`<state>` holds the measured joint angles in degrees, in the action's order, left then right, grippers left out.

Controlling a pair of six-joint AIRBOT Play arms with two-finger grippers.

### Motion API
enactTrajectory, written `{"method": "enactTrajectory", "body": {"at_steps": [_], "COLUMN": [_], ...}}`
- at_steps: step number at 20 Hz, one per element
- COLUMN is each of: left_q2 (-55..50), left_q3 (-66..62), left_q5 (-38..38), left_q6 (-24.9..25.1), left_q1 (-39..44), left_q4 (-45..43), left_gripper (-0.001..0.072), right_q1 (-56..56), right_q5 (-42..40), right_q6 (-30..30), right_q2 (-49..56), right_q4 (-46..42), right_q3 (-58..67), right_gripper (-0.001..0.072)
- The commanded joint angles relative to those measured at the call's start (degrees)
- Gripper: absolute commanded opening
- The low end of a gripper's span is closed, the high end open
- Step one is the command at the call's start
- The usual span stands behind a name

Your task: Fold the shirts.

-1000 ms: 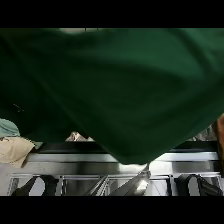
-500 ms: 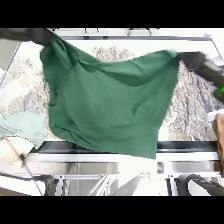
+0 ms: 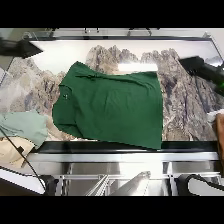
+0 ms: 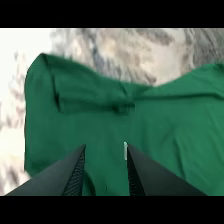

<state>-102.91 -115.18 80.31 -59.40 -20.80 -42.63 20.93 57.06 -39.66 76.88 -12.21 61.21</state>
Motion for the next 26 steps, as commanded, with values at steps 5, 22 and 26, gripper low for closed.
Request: {"method": "enactTrajectory", "body": {"at_steps": [5, 22, 26], "left_q2": [11.3, 21.8, 21.8], "left_q3": [31.6, 75.0, 74.9], "left_q5": [15.2, -8.0, -18.1], "left_q6": [-5.1, -2.8, -2.8], "left_q1": [-10.3, -8.5, -1.7], "left_q4": [0.1, -8.2, -8.2], "left_gripper": [0.029, 0.0291, 0.0291], "right_q1": [9.0, -7.5, -7.5], "right_q5": [19.2, -1.6, -1.5], "right_q6": [-26.9, -10.6, -10.7], "right_q2": [-10.1, 0.1, 0.1], "right_q4": [-43.4, -14.5, -14.5], "right_q3": [-21.0, -37.5, -37.5], "right_gripper": [0.0459, 0.0358, 0.0358]}}
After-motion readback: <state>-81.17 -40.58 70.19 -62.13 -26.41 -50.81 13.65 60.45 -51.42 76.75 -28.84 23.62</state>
